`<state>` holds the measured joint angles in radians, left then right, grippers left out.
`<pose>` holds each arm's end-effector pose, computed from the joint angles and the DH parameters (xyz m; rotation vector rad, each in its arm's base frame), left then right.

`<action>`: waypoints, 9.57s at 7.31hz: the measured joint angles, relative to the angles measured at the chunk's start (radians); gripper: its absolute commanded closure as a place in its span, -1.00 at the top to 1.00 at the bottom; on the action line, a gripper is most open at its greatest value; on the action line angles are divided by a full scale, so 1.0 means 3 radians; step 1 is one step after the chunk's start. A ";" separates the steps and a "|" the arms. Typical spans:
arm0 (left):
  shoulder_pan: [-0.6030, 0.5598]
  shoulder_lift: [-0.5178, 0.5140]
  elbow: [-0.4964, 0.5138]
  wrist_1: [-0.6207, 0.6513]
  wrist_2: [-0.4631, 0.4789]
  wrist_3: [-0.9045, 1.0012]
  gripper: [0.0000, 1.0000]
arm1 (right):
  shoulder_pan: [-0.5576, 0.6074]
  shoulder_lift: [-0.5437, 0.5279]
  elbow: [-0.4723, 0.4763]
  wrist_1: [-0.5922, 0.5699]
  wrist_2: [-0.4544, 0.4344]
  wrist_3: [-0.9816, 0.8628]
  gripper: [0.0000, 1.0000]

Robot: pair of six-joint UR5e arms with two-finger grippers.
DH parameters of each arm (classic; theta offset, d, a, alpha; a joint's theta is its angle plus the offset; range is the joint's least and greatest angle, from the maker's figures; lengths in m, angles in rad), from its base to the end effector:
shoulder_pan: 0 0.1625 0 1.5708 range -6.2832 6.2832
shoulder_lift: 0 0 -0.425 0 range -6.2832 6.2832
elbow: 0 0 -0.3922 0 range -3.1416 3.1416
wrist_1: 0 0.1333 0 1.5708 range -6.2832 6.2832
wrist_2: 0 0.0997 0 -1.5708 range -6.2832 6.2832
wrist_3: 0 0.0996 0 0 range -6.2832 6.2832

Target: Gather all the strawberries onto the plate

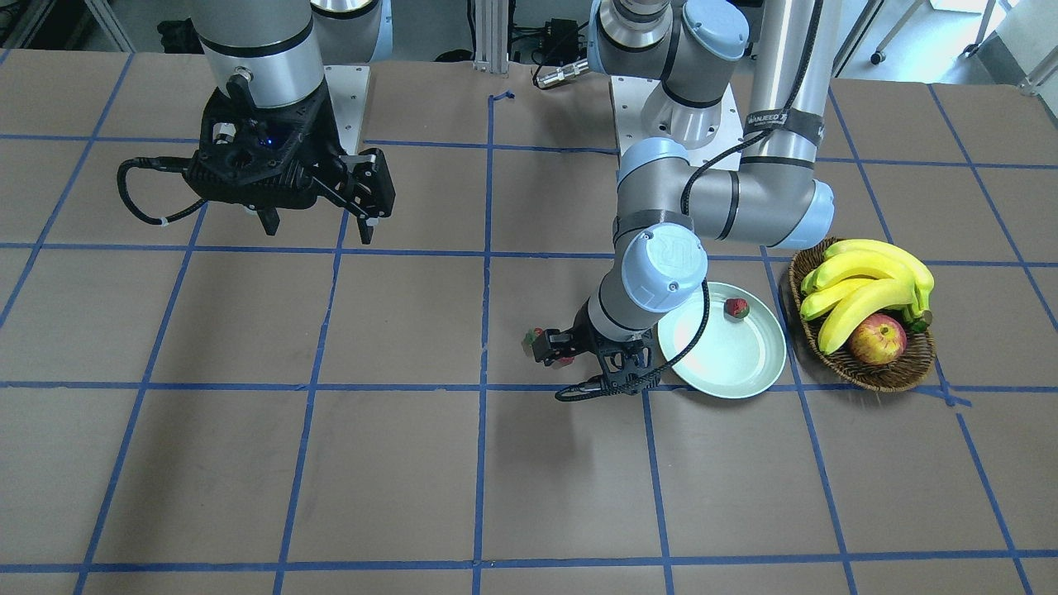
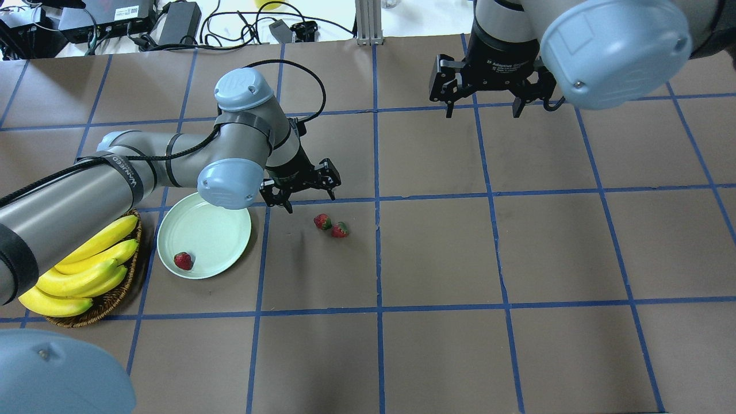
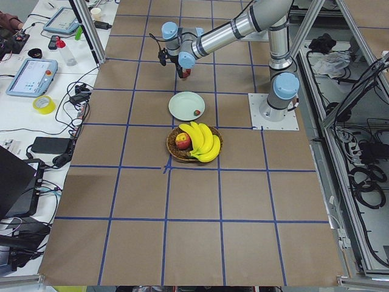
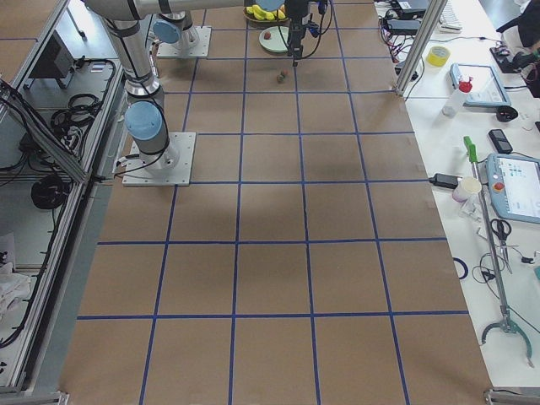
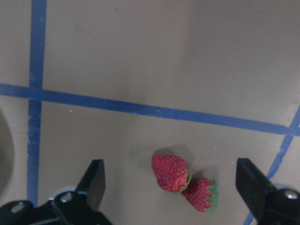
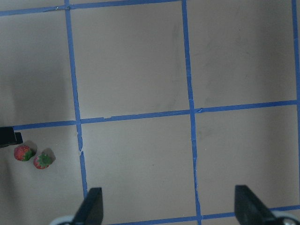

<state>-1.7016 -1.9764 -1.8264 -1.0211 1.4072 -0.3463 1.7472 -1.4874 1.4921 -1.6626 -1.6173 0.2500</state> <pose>-0.2220 -0.5411 0.2034 0.3364 -2.9822 -0.2209 0.2207 -0.5047 0.4937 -0.1176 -3.1089 0.1478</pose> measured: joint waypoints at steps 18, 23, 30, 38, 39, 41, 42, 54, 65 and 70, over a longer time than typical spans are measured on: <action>0.0221 0.0023 0.0357 -0.0346 0.0697 0.0501 -1.00 | -0.0009 -0.0011 0.0019 0.0008 0.0007 -0.0015 1.00; 0.1149 0.0235 0.0173 -0.0865 0.0990 0.1734 -0.98 | -0.0025 0.0002 0.0018 0.0000 0.0007 -0.0006 1.00; 0.1246 0.0206 0.0090 -0.0839 0.0990 0.1866 1.00 | 0.0008 0.0005 0.0007 0.0005 0.0016 -0.0005 1.00; -0.0031 0.0123 0.0089 -0.0128 -0.0105 0.0507 1.00 | 0.0011 -0.0005 0.0019 0.0009 0.0017 0.0000 1.00; -0.0118 0.0076 0.0078 -0.0067 -0.0140 0.0562 1.00 | 0.0006 -0.0001 0.0022 0.0009 0.0017 0.0000 1.00; -0.0195 0.0011 0.0041 -0.0028 -0.0149 0.1010 1.00 | -0.0004 0.0004 0.0023 0.0009 0.0017 0.0000 1.00; -0.0213 -0.0006 -0.0004 -0.0024 -0.0146 0.1267 0.96 | -0.0007 0.0006 0.0024 0.0006 0.0018 0.0001 1.00; -0.0285 -0.0136 -0.0074 0.0220 -0.0139 0.1542 -1.00 | -0.0010 0.0008 0.0032 -0.0001 0.0030 0.0036 1.00; 0.1004 0.0171 0.0303 -0.0914 0.0675 0.2326 1.00 | -0.0020 0.0009 0.0032 -0.0001 0.0068 0.0036 1.00; 0.0905 0.0830 0.0589 -0.0974 0.0672 0.1739 1.00 | -0.0020 0.0008 0.0032 -0.0001 0.0068 0.0036 1.00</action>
<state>-1.4302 -1.7274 -1.6498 -1.3133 1.6089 0.1753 1.7411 -1.4849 1.5018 -1.6628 -1.5969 0.2608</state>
